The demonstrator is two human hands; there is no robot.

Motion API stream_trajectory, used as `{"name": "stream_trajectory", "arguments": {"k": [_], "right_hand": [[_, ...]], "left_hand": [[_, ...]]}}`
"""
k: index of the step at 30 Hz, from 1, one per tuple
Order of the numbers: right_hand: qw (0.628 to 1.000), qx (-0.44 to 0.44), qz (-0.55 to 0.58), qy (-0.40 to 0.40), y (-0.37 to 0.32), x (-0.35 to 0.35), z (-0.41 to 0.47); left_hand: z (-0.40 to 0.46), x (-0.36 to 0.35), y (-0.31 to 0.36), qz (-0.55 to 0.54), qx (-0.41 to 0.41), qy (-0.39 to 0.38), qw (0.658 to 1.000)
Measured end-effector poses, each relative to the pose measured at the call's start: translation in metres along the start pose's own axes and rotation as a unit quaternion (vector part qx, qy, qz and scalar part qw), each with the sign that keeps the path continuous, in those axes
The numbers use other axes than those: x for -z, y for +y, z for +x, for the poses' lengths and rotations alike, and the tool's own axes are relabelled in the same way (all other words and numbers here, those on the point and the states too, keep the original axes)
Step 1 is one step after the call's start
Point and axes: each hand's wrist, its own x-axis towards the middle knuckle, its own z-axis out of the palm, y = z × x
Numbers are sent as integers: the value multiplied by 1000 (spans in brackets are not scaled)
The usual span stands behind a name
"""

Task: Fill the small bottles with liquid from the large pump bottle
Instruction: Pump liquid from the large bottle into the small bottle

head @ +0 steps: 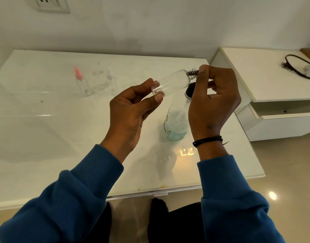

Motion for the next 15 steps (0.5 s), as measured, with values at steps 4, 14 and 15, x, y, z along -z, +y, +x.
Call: {"name": "stream_trajectory", "arguments": {"k": [4,14,15], "right_hand": [[1000,10,-1,-2,0,-1,0],[1000,3,15,20,0,-3,-2],[1000,0,15,15,1,-3,-3]], "left_hand": [[1,0,0,3,-3,-1,1000],[0,0,-2,1,2,3,1000],[0,0,-2,3,2,6,1000]]}}
